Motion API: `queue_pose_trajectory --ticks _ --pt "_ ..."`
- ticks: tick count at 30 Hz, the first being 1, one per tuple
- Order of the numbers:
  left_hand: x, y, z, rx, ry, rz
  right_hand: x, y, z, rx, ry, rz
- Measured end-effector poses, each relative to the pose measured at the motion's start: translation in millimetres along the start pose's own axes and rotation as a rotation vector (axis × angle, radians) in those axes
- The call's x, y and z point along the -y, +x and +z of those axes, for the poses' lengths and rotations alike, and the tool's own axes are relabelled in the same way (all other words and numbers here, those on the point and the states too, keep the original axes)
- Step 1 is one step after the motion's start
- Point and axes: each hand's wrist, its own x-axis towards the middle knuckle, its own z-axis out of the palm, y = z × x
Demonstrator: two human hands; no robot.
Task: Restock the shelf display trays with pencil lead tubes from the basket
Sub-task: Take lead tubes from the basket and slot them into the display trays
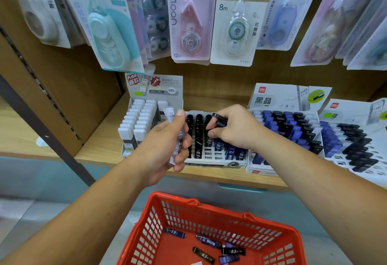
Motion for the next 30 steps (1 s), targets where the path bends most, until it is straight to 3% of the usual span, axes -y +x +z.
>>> queue_pose_trajectory --ticks 9,12,17,20,24,27,30 --pt "5.4 5.1 2.3 -0.069 0.076 0.035 3.8 -0.6 1.8 -0.084 -0.339 -0.076" --pt "7.5 8.3 1.0 -0.116 0.098 0.070 4.4 -2.0 1.1 -0.117 -0.175 -0.049" --pt "6.4 6.6 4.0 -0.167 0.143 0.078 4.9 -6.3 -9.1 0.053 -0.172 -0.021" --pt "4.3 4.3 7.8 -0.174 0.173 0.095 11.8 -19.1 -17.8 0.056 0.079 0.018" --pt "-3.6 -4.1 17.5 -0.094 0.196 0.222 23.6 -47.0 -23.0 0.365 0.502 0.119" --pt "-7.6 -9.3 26.9 -0.030 0.194 0.282 27.1 -65.4 -20.8 0.487 0.516 0.123" --pt "-8.7 -9.6 29.3 0.037 0.232 0.302 23.6 -72.7 -14.6 0.479 0.563 0.154"
